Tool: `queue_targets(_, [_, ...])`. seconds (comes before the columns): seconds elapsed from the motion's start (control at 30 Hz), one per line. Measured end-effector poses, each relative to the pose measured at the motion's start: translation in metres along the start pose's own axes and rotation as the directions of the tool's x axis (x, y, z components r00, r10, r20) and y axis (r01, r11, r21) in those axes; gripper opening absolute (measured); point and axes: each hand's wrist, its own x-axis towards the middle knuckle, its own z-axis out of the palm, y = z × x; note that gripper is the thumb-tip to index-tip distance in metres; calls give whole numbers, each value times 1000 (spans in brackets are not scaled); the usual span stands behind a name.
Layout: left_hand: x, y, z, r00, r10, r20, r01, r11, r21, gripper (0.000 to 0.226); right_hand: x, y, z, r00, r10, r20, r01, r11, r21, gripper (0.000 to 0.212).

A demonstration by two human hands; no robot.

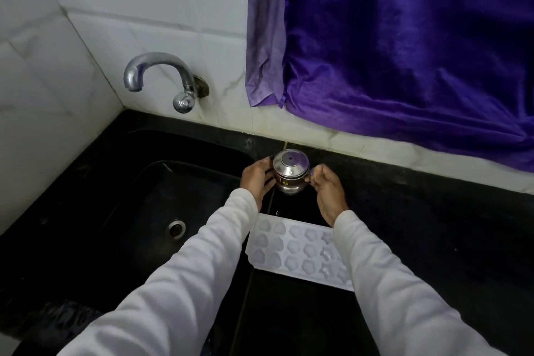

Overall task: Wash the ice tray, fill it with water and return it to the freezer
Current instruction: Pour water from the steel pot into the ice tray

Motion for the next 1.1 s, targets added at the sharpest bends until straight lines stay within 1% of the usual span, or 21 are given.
queue_targets(0.13, [13, -5, -5, 999, -15, -36, 14, 1000, -23, 26, 14, 7, 2, 1000, 7, 30, -5, 998, -58, 26])
queue_targets(0.3, [23, -16, -10, 995, -25, -96, 20, 999, -49, 33, 25, 17, 1, 999, 19, 46, -14, 992, -122, 30])
queue_targets(0.47, [30, -20, -10, 994, -1, -105, 0, 1000, -6, 31, 28, 26, -5, 998, 31, 50, -26, 994, -108, 25])
queue_targets(0.57, [32, -21, -9, 996, 11, -89, -8, 1000, 30, 34, 30, 27, -8, 997, 48, 61, -41, 994, -99, 29])
queue_targets(0.63, [32, -21, -10, 997, 22, -72, -18, 999, 49, 36, 33, 27, -8, 997, 70, 44, -64, 991, -119, 33])
queue_targets(0.77, [29, -21, -20, 997, 41, -71, -34, 996, 86, 36, 29, 24, -10, 997, 78, 7, -76, 983, -165, 29])
queue_targets(0.9, [20, -29, -45, 993, 86, -81, -71, 982, 176, 39, 9, 20, -23, 995, 64, -79, -77, 982, -170, 32])
queue_targets(1.1, [0, -66, -92, 969, 227, -94, -174, 905, 389, 23, -52, -1, -57, 994, 61, -96, -73, 989, -132, 31])
